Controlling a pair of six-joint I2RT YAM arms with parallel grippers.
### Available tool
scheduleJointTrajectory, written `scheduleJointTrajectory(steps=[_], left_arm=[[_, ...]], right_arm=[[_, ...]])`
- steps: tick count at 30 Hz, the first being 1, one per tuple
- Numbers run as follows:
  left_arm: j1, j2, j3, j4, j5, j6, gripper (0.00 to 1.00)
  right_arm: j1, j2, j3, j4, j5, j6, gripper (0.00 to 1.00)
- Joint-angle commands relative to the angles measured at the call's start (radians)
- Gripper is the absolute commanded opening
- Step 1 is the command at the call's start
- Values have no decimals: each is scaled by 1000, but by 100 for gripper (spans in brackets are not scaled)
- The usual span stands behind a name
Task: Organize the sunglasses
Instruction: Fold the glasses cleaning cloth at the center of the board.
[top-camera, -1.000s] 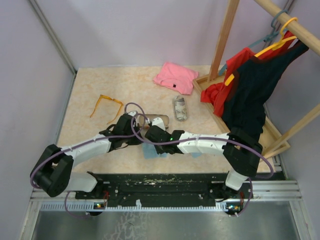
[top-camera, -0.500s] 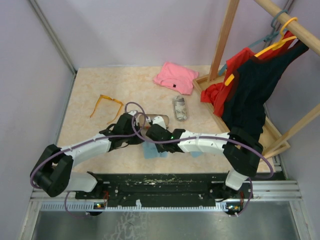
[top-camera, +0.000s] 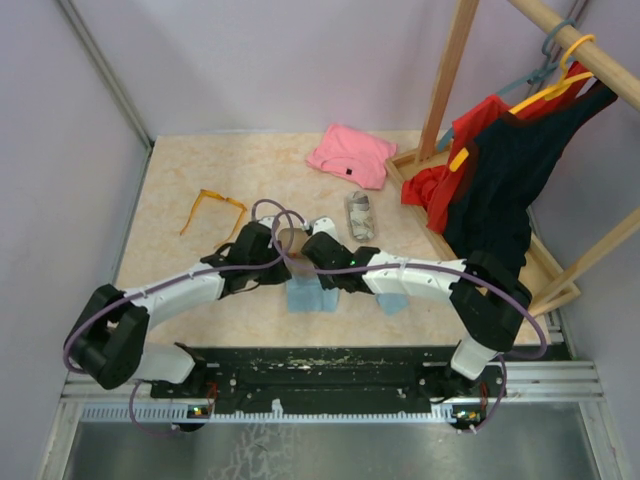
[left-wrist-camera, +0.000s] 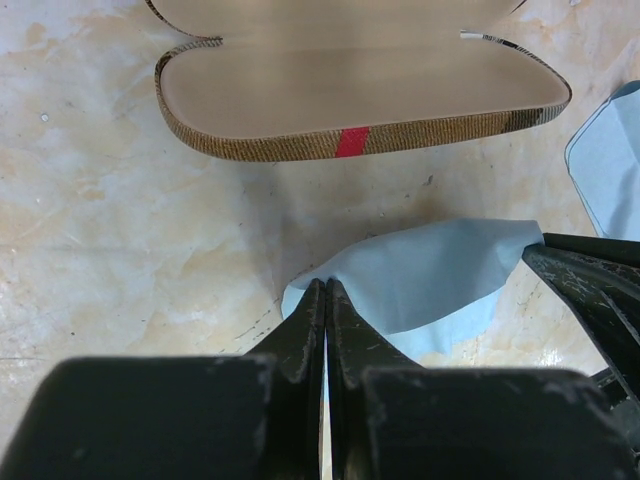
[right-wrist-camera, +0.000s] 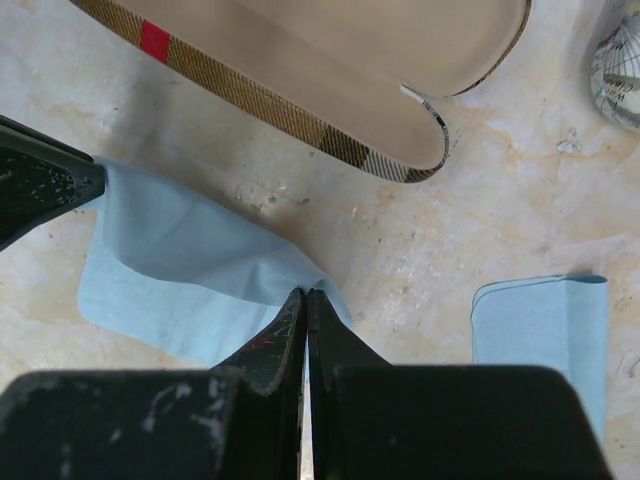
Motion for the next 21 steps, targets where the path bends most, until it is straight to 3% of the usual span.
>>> scheduleJointTrajectory(steps=[1,12,21], left_arm=[[10,26,40,11,12,8,1],[32,71,69,19,1,23,1],[35,76,49,32,48,31,1]], right_arm=[[-17,-36,23,64,29,-63,0],[-63,5,50,85,13,-135,0],[-64,-12,-29,125,-46,-134,0]])
